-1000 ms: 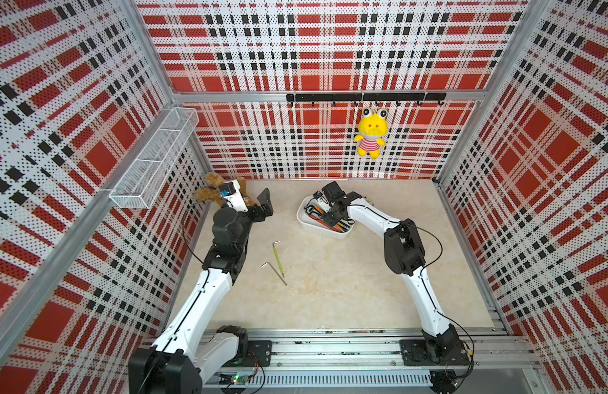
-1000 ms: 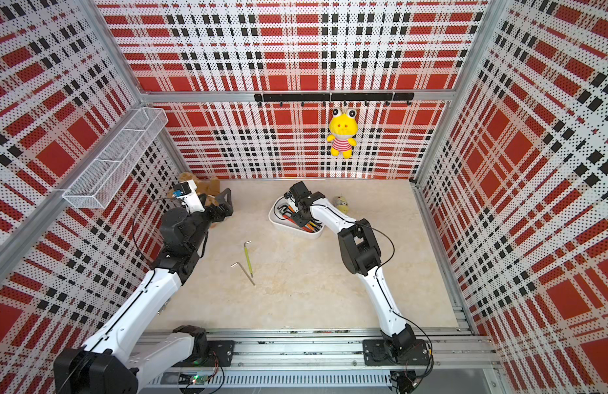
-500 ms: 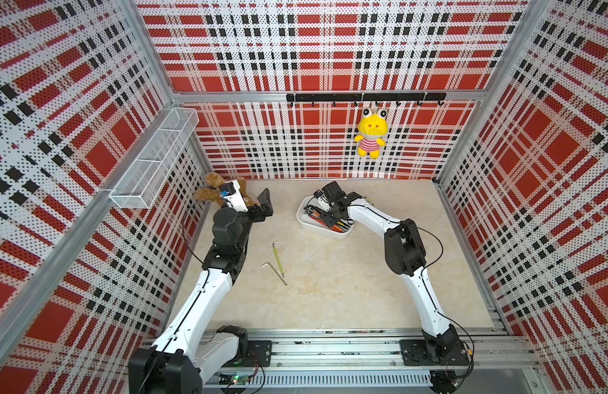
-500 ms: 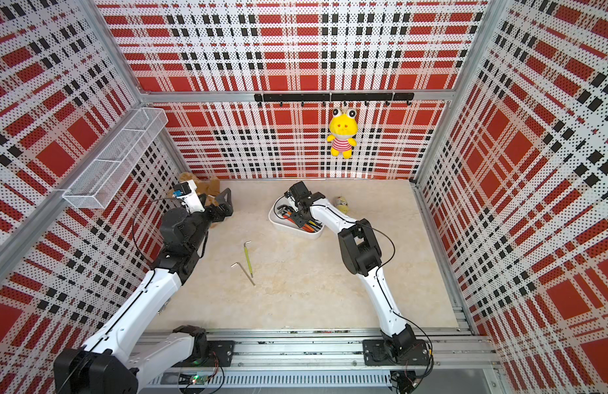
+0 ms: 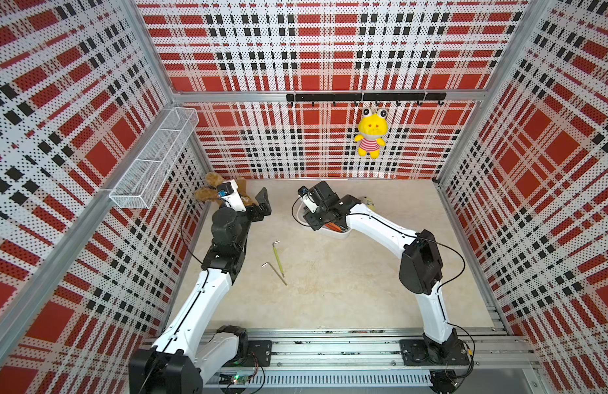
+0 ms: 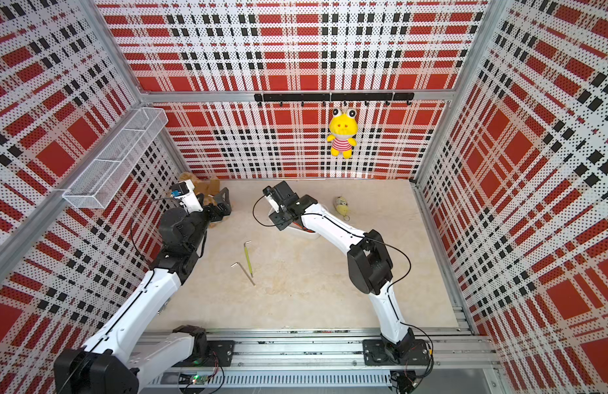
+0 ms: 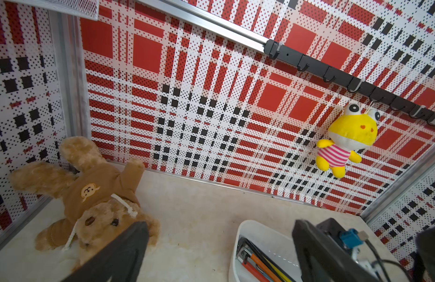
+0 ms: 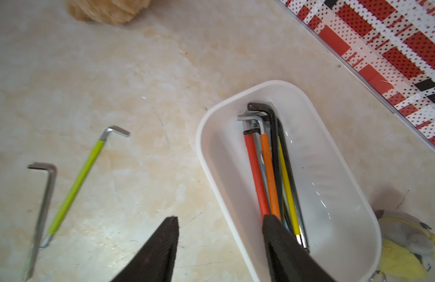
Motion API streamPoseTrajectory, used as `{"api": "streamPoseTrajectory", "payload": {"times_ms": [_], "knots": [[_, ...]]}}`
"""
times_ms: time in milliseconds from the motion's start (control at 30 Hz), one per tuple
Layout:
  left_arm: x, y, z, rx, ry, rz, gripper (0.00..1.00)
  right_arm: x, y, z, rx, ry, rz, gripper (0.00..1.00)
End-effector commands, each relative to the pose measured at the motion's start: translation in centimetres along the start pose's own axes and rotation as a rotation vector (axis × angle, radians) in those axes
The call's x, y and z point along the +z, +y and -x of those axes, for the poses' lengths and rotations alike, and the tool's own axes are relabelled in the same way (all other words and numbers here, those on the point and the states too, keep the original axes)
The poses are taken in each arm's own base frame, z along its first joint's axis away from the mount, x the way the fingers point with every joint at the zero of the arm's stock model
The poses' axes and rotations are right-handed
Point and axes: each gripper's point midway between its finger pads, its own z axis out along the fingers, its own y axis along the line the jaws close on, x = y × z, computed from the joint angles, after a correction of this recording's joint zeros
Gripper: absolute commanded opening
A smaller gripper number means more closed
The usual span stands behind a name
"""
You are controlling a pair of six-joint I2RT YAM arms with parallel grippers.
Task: Put the hex key on the desktop into the storage box
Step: Pick up the Allen key from the center of the board.
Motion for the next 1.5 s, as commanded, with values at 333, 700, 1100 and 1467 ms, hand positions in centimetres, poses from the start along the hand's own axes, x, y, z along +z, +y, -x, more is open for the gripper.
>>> {"api": "streamPoseTrajectory", "payload": {"times_ms": [333, 700, 1100, 1467], "knots": [[-1.7, 2.0, 1.4, -0.02, -0.075, 0.104, 0.99, 2.2, 10.3, -3.0, 0.208, 0.102, 0.165, 0.57], [-1.0, 1.2, 0.5, -0.01, -0.033, 0.063, 0.99, 5.3, 16.2, -5.0, 0.211, 0.178, 0.221, 0.54], [-1.3, 1.1, 0.7, -0.011, -0.042, 0.066, 0.99, 7.6, 18.2, -6.0, 0.21, 0.215, 0.233, 0.5], [-1.3, 1.1, 0.6, -0.011, -0.043, 0.066, 0.99, 9.4, 19.5, -7.5, 0.182, 0.258, 0.172, 0.44]]}}
